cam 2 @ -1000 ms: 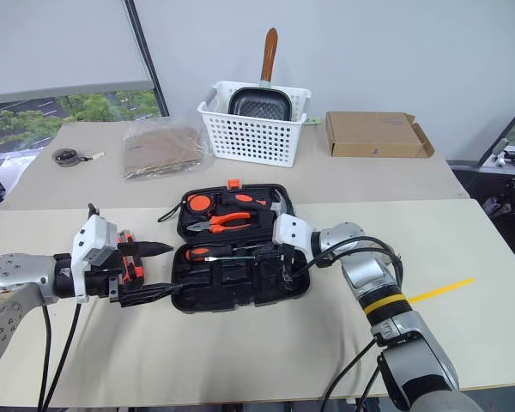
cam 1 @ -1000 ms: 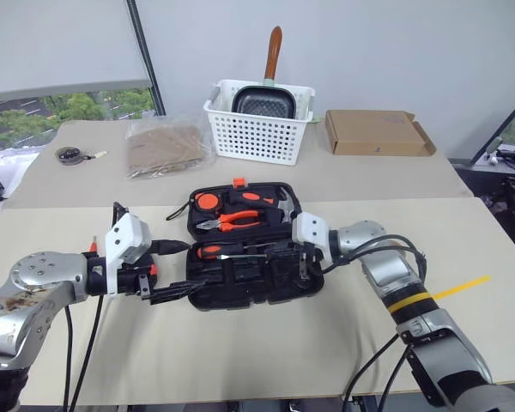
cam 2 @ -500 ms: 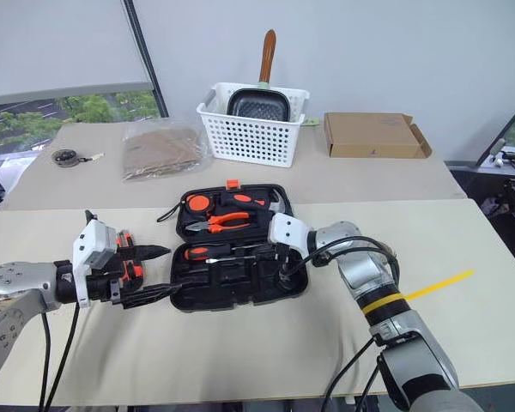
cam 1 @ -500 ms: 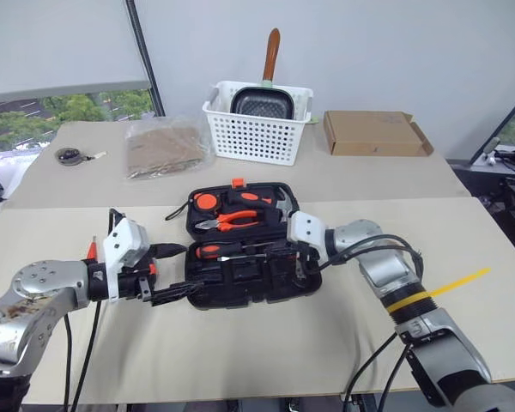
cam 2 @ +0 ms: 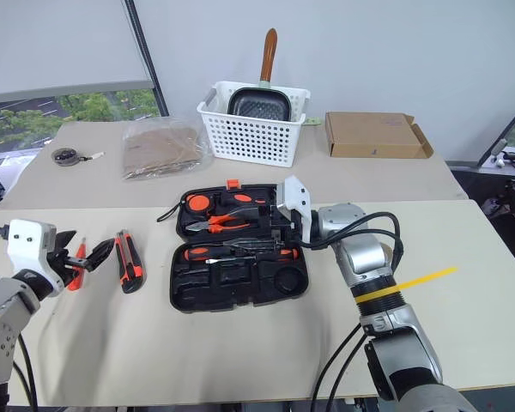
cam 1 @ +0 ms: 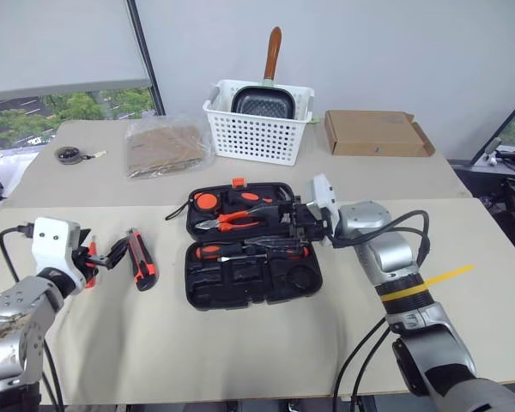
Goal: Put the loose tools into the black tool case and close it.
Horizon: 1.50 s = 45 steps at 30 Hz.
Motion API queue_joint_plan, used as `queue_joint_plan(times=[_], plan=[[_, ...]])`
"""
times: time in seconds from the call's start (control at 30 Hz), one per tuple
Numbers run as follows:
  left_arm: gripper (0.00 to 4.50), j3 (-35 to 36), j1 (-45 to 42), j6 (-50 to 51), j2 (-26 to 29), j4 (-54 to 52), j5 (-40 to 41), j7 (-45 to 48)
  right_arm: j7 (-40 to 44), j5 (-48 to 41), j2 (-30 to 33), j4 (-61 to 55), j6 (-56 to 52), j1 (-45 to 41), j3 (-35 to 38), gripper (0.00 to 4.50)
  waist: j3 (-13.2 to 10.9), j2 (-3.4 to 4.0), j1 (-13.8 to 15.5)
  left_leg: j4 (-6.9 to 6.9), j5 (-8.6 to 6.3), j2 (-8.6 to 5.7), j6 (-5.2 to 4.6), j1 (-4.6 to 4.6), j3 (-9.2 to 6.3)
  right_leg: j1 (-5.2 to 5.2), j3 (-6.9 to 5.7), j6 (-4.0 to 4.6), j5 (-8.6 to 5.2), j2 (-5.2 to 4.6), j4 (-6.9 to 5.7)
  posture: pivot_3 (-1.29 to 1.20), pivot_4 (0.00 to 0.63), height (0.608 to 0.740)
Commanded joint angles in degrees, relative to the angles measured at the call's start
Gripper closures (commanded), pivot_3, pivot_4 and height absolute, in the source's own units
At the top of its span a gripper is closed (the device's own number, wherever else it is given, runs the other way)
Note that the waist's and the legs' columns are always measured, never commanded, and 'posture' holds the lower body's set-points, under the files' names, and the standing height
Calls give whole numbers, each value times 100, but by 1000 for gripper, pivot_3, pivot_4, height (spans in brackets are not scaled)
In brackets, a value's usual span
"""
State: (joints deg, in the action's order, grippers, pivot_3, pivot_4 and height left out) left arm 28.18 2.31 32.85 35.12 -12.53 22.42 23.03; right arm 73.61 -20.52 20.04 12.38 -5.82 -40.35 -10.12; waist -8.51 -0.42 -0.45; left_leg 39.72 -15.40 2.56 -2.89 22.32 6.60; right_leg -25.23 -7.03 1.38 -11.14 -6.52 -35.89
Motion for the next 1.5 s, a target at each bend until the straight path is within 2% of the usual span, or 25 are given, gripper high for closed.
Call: queue_joint_plan(times=[0.03,0.17,0.4,0.63,0.73,0.87,0.93,1.0,1.03,1.07,1.2,1.33,1.47,1.5], plan=[[0,365,40,100,-153,138,-72,-438,126,-141,134,61,149,-233,274,57,-1,-1,9,0,-1,0,1,0,0,0,0,2,1,-2,1,0,150,700],[0,335,29,144,-282,391,-190,-713,333,-229,454,201,56,-229,462,57,-2,-3,52,1,-24,1,42,2,0,-2,-2,2,1,-1,0,0,150,700],[0,138,-194,98,-359,1037,-326,-838,661,-489,1143,293,-379,-168,827,57,-3,-5,113,1,-27,0,43,2,1,-2,-4,-4,-3,1,2,0,150,700],[0,-197,-494,395,-237,1371,-228,-449,864,-527,1557,337,-533,-129,1006,57,-3,-3,141,1,-26,1,48,-3,2,0,-5,-24,-14,-5,-2,0,150,700],[742,-210,-571,645,-213,1374,-125,-353,940,-546,1647,277,-545,-58,1054,0,-3,-2,172,2,-25,1,52,-2,1,0,-7,-25,-14,-4,-4,0,150,700],[2357,-108,-606,824,-279,1283,-68,-431,964,-565,1693,135,-649,-18,1051,0,-4,-2,171,1,-25,1,51,-2,2,0,-4,-25,-14,-11,-3,0,150,700],[2910,-60,-578,847,-290,1233,-60,-443,933,-563,1681,57,-688,4,1048,0,-4,-1,156,0,-25,3,51,-2,1,-1,-3,-25,-14,-17,-3,0,150,700],[3092,108,-592,785,-340,1183,-3,-490,881,-579,1656,-42,-735,43,1050,0,-4,-1,146,0,-25,4,51,-2,1,-1,-5,-24,-14,-23,-3,0,150,700],[3647,186,-618,641,-359,1190,11,-479,851,-597,1645,-89,-761,65,1057,0,-4,-1,144,-1,-25,4,51,-2,2,-1,-5,-24,-14,-23,-2,0,150,700],[3958,273,-657,325,-401,1137,76,-357,814,-641,1640,-155,-821,104,1070,0,-4,-1,144,-1,-25,4,51,-2,2,-1,-5,-24,-14,-25,-2,0,150,700],[4038,467,-723,-532,-575,812,449,180,719,-715,1672,-305,-918,210,1102,0,-14,-19,150,1,-26,3,50,6,2,-3,-15,-22,-12,-37,4,0,150,700],[4038,216,-792,-282,-294,-46,1574,1571,582,-794,1738,-548,-1043,379,1209,0,-21,-31,155,3,-29,1,47,19,1,-8,-20,15,10,-46,13,0,150,700],[4038,-1107,-1501,-833,583,69,1087,3186,429,-862,1795,-1000,-1191,758,1292,0,-21,-27,191,3,-26,-5,50,29,-1,-11,-32,6,3,-19,16,0,150,700],[4038,-1412,-1659,-1055,703,195,929,3524,391,-877,1815,-1070,-1219,822,1309,0,-22,-24,200,3,-26,-5,52,29,1,-11,-27,-22,-14,-1,18,0,150,700]])
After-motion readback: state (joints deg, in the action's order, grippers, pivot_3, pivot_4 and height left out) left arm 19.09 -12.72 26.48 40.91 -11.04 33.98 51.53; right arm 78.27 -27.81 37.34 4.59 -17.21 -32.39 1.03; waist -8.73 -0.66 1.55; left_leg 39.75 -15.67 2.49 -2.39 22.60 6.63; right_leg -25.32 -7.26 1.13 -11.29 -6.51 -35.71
